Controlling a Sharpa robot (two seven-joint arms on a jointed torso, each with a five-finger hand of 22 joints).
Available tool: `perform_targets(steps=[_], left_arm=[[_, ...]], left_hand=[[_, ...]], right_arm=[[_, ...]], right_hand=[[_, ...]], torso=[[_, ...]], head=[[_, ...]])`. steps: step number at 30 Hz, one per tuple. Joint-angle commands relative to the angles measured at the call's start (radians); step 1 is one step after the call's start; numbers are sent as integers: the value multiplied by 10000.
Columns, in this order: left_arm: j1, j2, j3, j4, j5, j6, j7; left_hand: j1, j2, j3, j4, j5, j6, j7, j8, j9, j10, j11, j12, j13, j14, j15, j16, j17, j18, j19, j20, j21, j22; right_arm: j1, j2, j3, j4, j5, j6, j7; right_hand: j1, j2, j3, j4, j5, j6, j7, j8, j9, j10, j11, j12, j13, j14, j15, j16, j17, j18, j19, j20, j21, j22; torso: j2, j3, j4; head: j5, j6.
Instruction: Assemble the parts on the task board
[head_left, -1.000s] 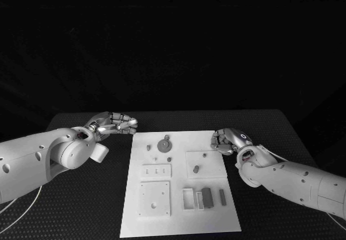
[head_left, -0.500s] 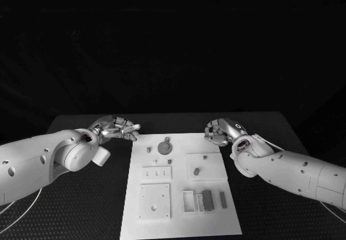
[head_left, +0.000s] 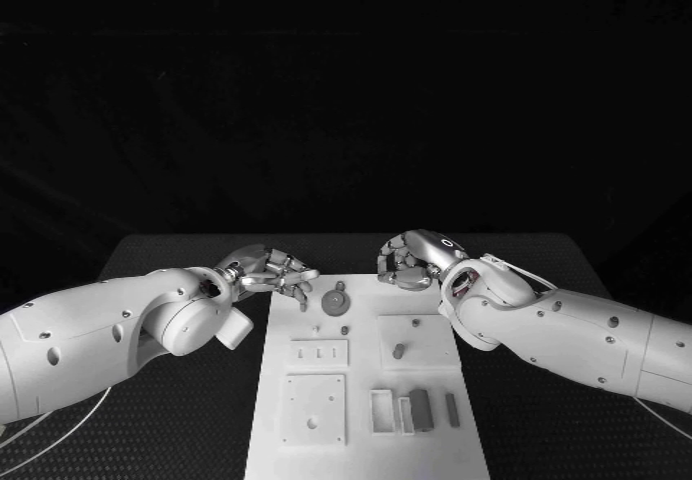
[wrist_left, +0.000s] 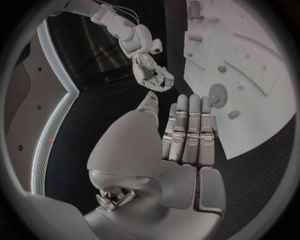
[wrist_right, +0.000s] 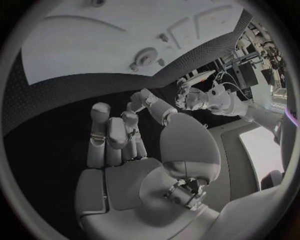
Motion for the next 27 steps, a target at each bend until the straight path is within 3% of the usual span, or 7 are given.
perform_targets(steps=[1,3,6,9,12,17,27], left_arm=[[1,77,0,283,254,-1354,-666],[-3,113,-10,390,376,-1597,-741],[-17,261,-30,354,325,-1488,-862],[-18,304,-78,391,322,-1421,-996],[-18,301,-130,480,199,-1130,-1309],[-16,302,-243,666,-142,-864,-1871],[-16,308,-281,826,-322,-632,-2226]], left_hand=[[-190,-45,-64,4,-57,-102,70,-102,-41,-184,60,-106,19,-82,7,13,22,-150,-13,-62,-17,15],[-193,-47,-52,-3,-56,-135,90,-129,-55,-229,80,-133,37,-89,4,19,31,-154,-15,-70,-20,21],[-398,-123,-195,9,-65,-79,83,-112,-50,-249,98,-148,84,-117,19,22,45,-182,-36,-60,-37,29],[-559,-20,-509,-1,-60,-30,49,-110,-55,-240,75,-153,183,-135,2,43,75,-174,-34,-88,-45,55],[-721,25,-649,10,-62,16,36,-103,-56,-190,51,-133,257,-106,-12,73,97,-170,5,-102,-33,77],[-1522,189,-883,24,-61,126,-12,-92,-65,-100,-12,-101,436,-17,-76,157,152,-137,117,-163,-5,124],[-1518,307,-846,11,-61,260,-74,-55,-57,9,-80,-56,601,90,-146,249,208,-114,231,-225,34,176]], right_arm=[[-7,117,-4,220,-240,748,-171],[-11,245,-23,318,-348,845,-206],[-19,344,-148,533,-597,890,-265],[-26,518,-225,597,-607,925,-330],[-35,634,-232,679,-606,912,-362],[-52,741,-233,828,-615,878,-360],[-68,920,-232,922,-664,856,-328]], right_hand=[[-104,-31,-2,43,42,243,155,30,18,53,-10,12,11,57,16,2,11,432,13,68,65,201],[-105,-32,-1,44,42,245,154,29,18,54,-11,12,11,50,15,-1,-4,432,13,68,65,201],[-118,-72,0,40,41,243,152,17,15,54,-13,10,11,42,11,-3,-12,432,7,68,67,200],[-127,-91,-1,41,41,242,152,10,14,54,-14,9,11,42,10,-3,-8,432,5,68,68,200],[-127,-105,1,38,41,243,151,6,13,55,-15,8,11,39,9,-4,-13,432,4,67,69,199],[-126,-107,4,37,42,245,151,4,13,55,-16,8,11,39,8,-3,-13,432,5,66,70,199],[-129,-106,9,41,42,256,148,3,14,57,-18,7,12,41,5,-2,-12,432,8,64,73,198]], torso=[[-34,-23,-19],[-47,-34,-23],[-52,-33,-11],[-69,-40,14],[-63,-48,-8],[-57,-53,7],[-46,-38,-9]], head=[[179,18],[207,-27],[296,-4],[344,-21],[369,-18],[378,-56],[356,-128]])
